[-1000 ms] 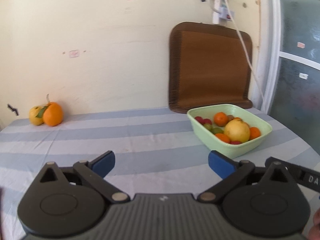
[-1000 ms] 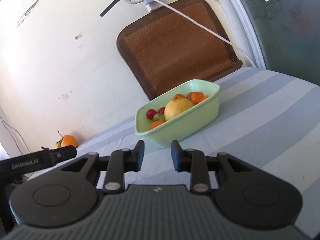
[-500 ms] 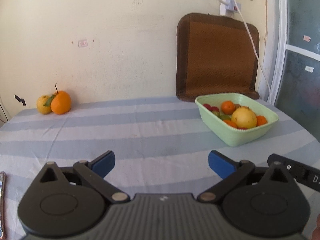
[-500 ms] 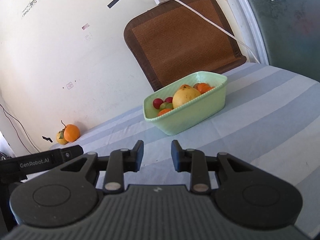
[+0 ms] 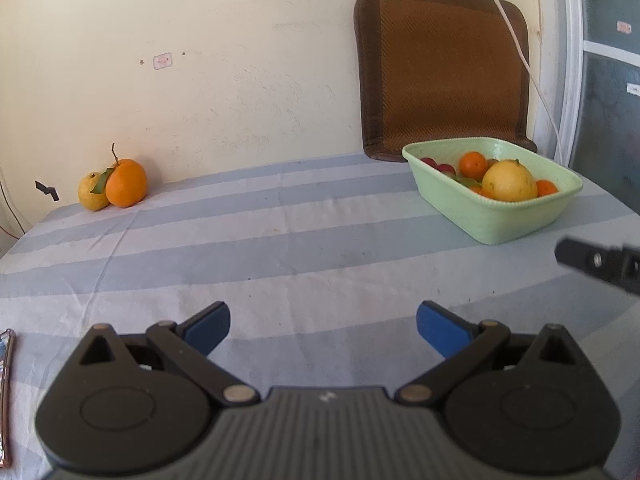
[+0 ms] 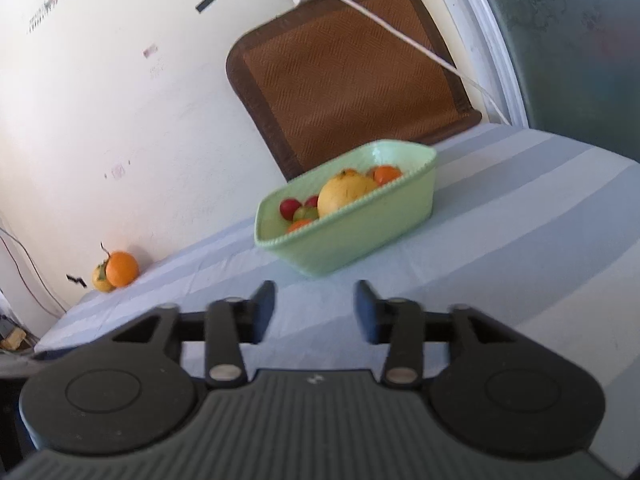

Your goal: Organize fruits

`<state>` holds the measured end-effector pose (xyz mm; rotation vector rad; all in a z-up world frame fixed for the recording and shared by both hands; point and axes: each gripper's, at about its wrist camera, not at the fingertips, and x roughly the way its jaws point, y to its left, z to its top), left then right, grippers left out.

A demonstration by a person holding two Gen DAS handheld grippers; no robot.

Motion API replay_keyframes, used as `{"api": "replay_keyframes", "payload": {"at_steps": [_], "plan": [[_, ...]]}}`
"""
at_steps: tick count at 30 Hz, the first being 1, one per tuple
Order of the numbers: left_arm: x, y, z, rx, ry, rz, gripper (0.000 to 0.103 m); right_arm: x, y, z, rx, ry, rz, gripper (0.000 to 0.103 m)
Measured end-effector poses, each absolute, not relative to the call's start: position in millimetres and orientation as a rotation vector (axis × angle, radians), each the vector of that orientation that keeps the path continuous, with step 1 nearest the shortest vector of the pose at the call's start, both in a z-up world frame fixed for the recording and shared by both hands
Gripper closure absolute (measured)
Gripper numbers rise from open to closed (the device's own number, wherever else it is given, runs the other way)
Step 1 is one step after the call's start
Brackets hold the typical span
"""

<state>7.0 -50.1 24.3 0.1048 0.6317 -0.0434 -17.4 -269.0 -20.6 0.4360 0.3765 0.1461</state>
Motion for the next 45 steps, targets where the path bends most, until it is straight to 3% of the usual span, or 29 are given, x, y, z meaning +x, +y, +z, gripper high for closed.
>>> {"api": "replay_keyframes", "payload": {"at_steps": [45], "plan": [[25, -59, -2, 0.124, 0.653, -0.011, 0.000, -5, -279, -31, 0.464, 0.383, 0.173, 0.051]]}}
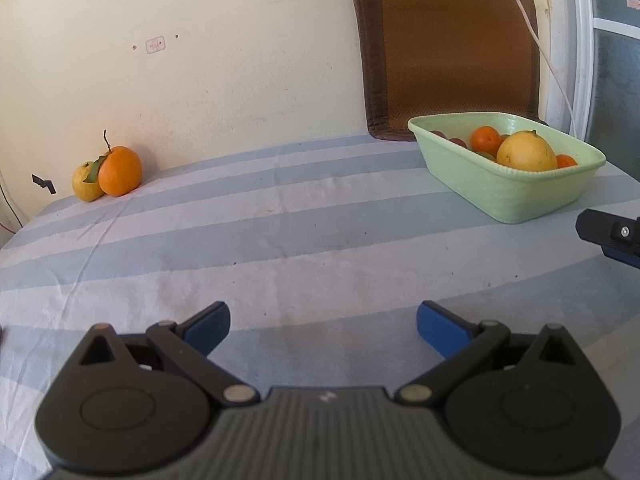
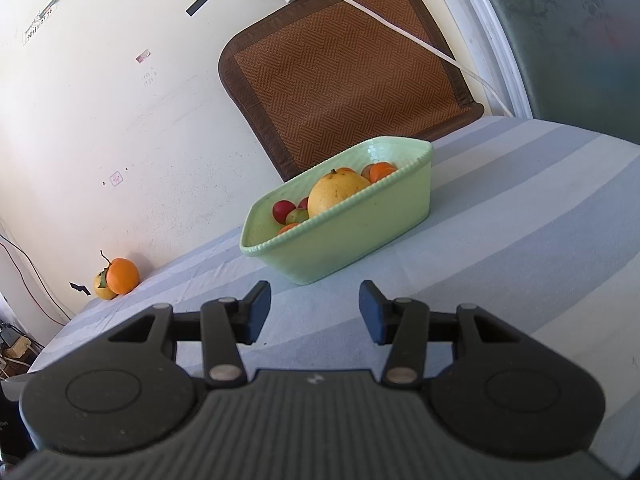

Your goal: Organize fruits

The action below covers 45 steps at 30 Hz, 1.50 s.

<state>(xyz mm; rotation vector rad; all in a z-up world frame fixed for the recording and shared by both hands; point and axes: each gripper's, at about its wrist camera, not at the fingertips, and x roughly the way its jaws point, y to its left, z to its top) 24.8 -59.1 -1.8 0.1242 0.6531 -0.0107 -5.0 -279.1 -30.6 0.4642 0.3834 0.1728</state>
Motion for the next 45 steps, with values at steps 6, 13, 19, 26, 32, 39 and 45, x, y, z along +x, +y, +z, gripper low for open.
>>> {"api": "replay_keyframes", "payload": {"at_steps": [6, 13, 19, 26, 32, 39, 45], "plan": [[24.9, -60.1, -2.2, 0.134, 0.651, -0.010, 0.000, -5.1, -279.0, -30.8, 0.465, 0.383, 0.172, 0.051], [26.2, -58.3, -2.6, 0.127, 0.654, -0.015, 0.000, -5.0, -278.9, -31.2, 0.466, 0.383, 0.173, 0.050], [26.0, -57.6, -3.0, 0.124, 0.657, -0.012, 0.000, -4.2, -278.8, -31.9, 0.466, 0.384, 0.175, 0.050], [26.0, -58.7, -3.0, 0.134, 0.655, -0.004, 0.000, -3.8, -278.3, -32.6, 0.466, 0.386, 0.181, 0.050], [26.1, -58.4, -2.7, 0.127, 0.658, -0.007, 0.000, -4.0, -278.0, -32.5, 0.466, 0.387, 0.181, 0.050], [23.8, -58.2, -1.1, 0.130, 0.650, -0.030, 0.000, -3.9, -278.1, -32.2, 0.467, 0.387, 0.180, 0.050], [20.4, -56.6, 4.2, 0.099, 0.639, -0.043, 0.000, -3.6, -277.7, -32.3, 0.466, 0.387, 0.179, 0.050]]}}
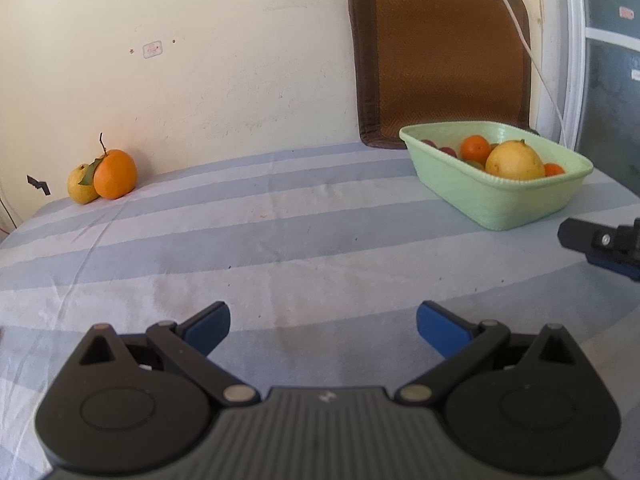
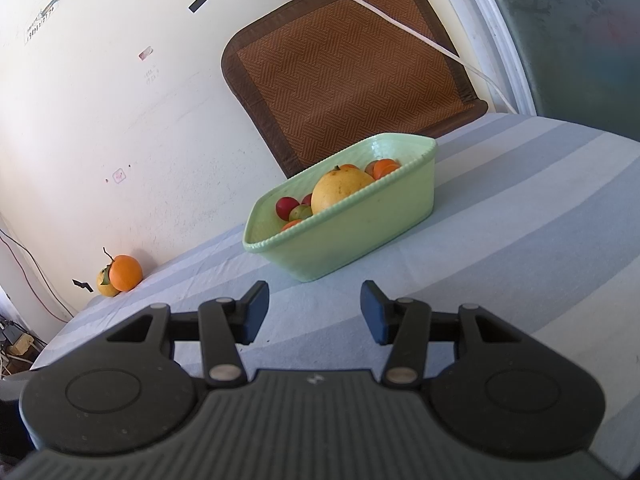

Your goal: Organize fruits

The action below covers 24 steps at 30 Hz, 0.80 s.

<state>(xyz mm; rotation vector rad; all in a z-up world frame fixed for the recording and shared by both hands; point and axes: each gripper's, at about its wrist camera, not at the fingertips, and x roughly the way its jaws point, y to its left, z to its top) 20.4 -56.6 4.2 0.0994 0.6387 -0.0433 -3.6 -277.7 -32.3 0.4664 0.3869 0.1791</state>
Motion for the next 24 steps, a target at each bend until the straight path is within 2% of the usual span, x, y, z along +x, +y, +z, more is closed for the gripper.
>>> {"api": "replay_keyframes", "payload": {"at_steps": [7, 16, 24], "plan": [[23.3, -52.9, 2.1, 0.064, 0.709, -0.036, 0.000, -3.5, -276.7, -32.6, 0.465, 0.387, 0.177, 0.050], [17.2, -56.8, 9.4, 0.131, 0.649, 0.030, 0.000, -3.2, -276.8, -33.6, 0.461, 0.388, 0.181, 0.049], [21.4, -53.0, 5.8, 0.119, 0.675, 0.030, 0.000, -3.4, -276.9, -33.4, 0.462, 0.388, 0.182, 0.049]]}}
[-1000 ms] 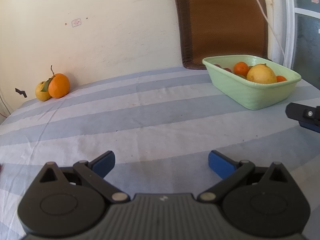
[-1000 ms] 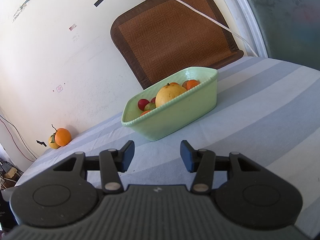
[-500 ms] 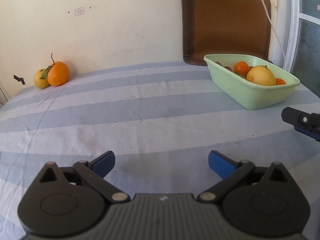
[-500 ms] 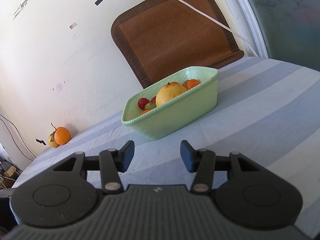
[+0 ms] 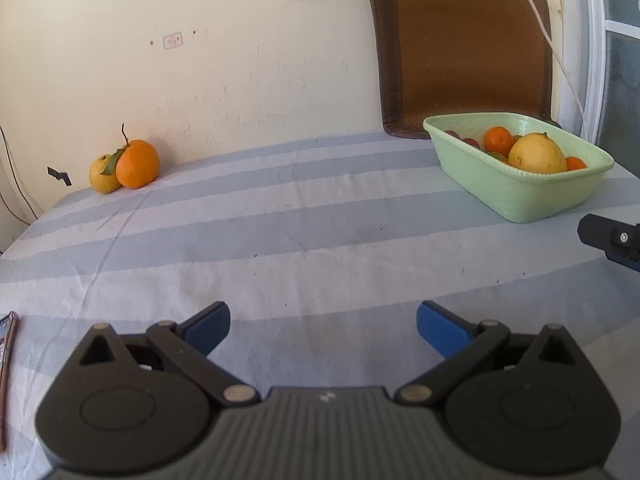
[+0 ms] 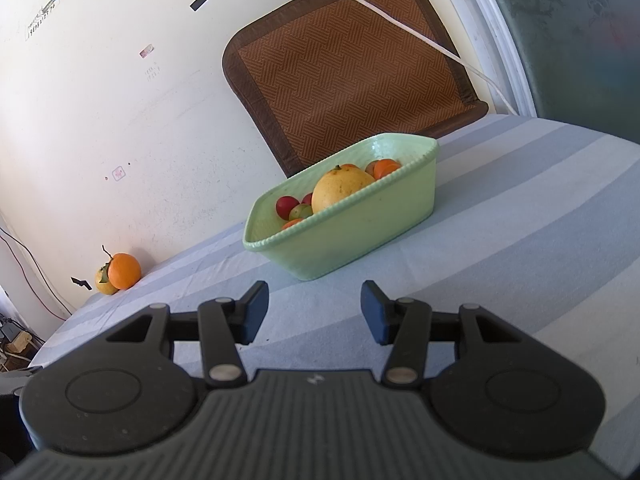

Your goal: Organize fruits

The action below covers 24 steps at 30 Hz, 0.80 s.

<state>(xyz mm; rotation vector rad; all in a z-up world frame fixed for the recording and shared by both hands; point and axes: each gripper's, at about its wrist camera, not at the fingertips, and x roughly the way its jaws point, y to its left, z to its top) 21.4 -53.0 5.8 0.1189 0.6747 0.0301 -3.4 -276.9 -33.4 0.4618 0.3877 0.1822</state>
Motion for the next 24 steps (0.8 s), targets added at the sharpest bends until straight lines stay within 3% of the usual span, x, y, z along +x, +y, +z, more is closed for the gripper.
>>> {"api": "replay_keyframes", "payload": {"at_steps": [24], "plan": [[23.3, -48.7, 3.4, 0.110, 0.704, 0.033, 0.000, -3.6, -275.6, -33.2, 0.461, 0.388, 0.180, 0.049]]}}
